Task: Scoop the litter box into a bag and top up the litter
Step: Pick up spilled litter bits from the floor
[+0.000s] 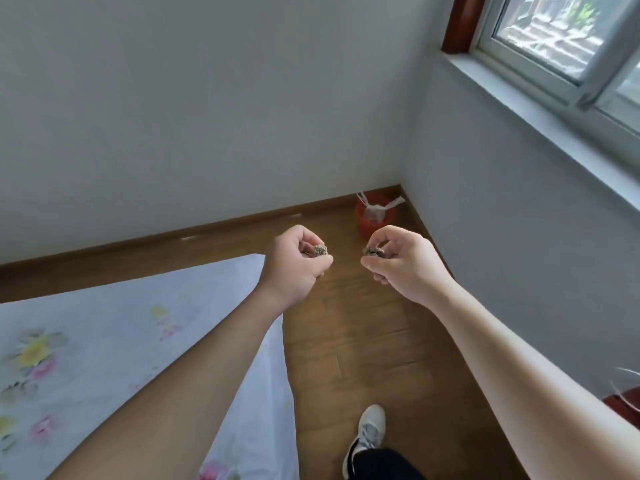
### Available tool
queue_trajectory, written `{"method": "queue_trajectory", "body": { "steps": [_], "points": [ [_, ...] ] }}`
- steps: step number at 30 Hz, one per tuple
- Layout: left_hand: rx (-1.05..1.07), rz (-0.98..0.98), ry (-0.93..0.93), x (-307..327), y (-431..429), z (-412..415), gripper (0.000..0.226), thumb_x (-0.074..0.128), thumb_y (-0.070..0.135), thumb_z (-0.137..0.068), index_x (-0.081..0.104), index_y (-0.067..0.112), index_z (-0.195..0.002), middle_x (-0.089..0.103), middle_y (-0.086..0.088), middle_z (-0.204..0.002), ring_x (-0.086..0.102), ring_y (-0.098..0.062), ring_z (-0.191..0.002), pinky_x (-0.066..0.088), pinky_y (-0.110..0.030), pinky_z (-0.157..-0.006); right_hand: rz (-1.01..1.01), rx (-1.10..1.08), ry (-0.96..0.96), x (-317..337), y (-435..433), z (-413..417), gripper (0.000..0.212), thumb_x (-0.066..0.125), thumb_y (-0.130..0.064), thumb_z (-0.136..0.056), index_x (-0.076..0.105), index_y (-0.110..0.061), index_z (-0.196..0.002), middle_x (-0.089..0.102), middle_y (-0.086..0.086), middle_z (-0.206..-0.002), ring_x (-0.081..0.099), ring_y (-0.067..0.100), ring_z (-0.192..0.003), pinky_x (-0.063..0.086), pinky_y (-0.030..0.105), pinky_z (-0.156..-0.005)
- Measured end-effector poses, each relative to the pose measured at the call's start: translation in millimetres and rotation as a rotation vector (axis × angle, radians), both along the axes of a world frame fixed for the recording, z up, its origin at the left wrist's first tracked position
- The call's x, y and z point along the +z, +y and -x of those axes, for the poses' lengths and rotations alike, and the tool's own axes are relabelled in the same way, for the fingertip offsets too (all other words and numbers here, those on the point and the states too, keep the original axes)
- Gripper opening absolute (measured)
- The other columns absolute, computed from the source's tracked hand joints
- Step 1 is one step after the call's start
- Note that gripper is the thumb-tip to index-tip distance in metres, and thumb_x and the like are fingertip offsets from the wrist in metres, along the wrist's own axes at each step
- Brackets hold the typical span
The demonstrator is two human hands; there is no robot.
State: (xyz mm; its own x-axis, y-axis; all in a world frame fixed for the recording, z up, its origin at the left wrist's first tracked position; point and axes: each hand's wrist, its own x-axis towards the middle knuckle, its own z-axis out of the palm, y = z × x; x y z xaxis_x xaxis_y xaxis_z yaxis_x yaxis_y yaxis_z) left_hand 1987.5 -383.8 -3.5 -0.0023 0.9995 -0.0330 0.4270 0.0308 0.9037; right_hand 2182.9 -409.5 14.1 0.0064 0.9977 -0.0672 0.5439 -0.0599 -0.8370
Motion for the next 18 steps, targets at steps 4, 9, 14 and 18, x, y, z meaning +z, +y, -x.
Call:
{"method": "queue_trajectory", "body": {
  "steps": [4, 9, 14, 18],
  "points": [
    [0.011, -0.003, -0.015, 2.6, 70.7, -30.9, 0.017, 0.074, 0.013, -0.068, 0.060, 0.017, -0.076, 0.068, -0.013, -0.072, 0.067, -0.036, -0.063, 0.059, -0.053, -0.062, 0.015, -0.013, 0.014, -0.8, 66.4, -27.3, 0.014, 0.075, -0.023, -0.086, 0.063, -0.031, -0.087, 0.070, -0.005, -0.068, 0.066, 0.003, -0.056, 0.052, 0.018, -0.057],
    [0.025, 0.028, -0.062, 7.3, 145.9, -60.4, 0.017, 0.074, 0.004, -0.073, 0.061, 0.012, -0.080, 0.065, -0.007, -0.069, 0.062, -0.022, -0.055, 0.059, -0.054, -0.062, 0.018, -0.014, 0.001, 6.6, 144.5, -55.9, 0.013, 0.075, -0.022, -0.084, 0.064, -0.028, -0.085, 0.070, -0.003, -0.064, 0.067, 0.006, -0.055, 0.059, 0.027, -0.062],
    [0.018, 0.062, -0.100, -0.9, 224.8, -75.7, 0.017, 0.073, 0.010, -0.066, 0.060, 0.017, -0.075, 0.064, -0.006, -0.066, 0.062, -0.024, -0.054, 0.057, -0.055, -0.060, 0.050, -0.024, -0.009, 2.5, 216.2, -74.4, 0.013, 0.075, -0.022, -0.084, 0.064, -0.028, -0.086, 0.071, -0.001, -0.066, 0.069, 0.009, -0.058, 0.061, 0.032, -0.068],
    [-0.030, 0.069, -0.105, -11.7, 299.2, -86.4, 0.017, 0.073, 0.013, -0.065, 0.060, 0.018, -0.075, 0.064, -0.006, -0.067, 0.062, -0.025, -0.054, 0.057, -0.053, -0.059, 0.063, -0.062, -0.026, -4.9, 280.5, -82.3, 0.012, 0.074, -0.022, -0.085, 0.064, -0.029, -0.086, 0.071, -0.002, -0.066, 0.067, 0.007, -0.057, 0.061, 0.032, -0.068]
  ]
}}
